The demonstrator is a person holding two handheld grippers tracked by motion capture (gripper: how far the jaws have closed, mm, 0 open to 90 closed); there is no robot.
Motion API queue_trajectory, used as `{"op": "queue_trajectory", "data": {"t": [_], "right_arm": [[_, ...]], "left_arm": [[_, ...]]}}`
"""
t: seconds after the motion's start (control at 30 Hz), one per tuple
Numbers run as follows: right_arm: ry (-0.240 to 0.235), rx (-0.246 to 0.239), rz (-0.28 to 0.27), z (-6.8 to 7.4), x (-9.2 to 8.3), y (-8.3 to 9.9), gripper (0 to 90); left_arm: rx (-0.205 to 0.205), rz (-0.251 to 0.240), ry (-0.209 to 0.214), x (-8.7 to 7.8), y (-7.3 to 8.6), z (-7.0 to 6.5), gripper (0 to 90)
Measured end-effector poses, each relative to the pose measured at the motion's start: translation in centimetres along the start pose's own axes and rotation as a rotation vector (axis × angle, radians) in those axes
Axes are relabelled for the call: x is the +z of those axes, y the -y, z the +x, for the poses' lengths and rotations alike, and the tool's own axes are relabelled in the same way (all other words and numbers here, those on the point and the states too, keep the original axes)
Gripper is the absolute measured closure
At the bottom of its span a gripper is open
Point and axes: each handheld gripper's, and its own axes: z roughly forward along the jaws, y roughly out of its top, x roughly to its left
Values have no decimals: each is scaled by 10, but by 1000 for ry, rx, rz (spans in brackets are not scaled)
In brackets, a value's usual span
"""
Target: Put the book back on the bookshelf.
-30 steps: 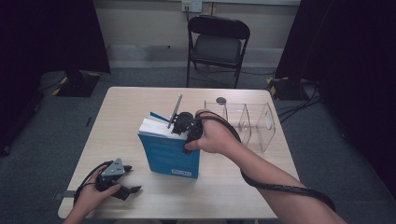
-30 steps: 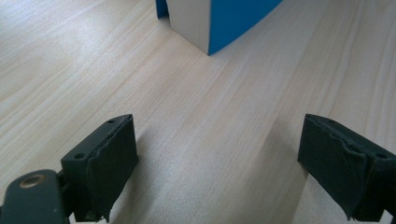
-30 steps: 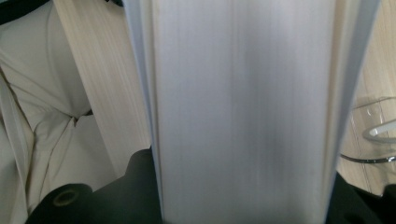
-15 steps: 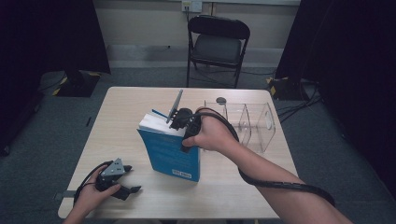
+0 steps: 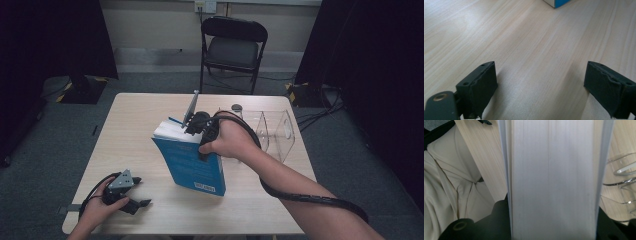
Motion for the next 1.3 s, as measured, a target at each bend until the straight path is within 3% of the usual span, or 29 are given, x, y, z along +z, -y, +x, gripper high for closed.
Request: {"op": "queue_trajectory", "data": {"t": [0.03, 0.47, 0.83, 1.3], "right_arm": [[-3, 7, 4, 0, -1, 1, 620], [4, 39, 41, -3, -14, 20, 620], [-1, 95, 30, -11, -26, 38, 620], [13, 149, 57, -19, -34, 66, 620]], "left_arm": [[-17, -7, 11, 1, 0, -1, 90], [-7, 0, 4, 2, -1, -1, 66], [-7, 0, 3, 2, -1, -1, 65], [-13, 1, -1, 2, -1, -1, 61]]}}
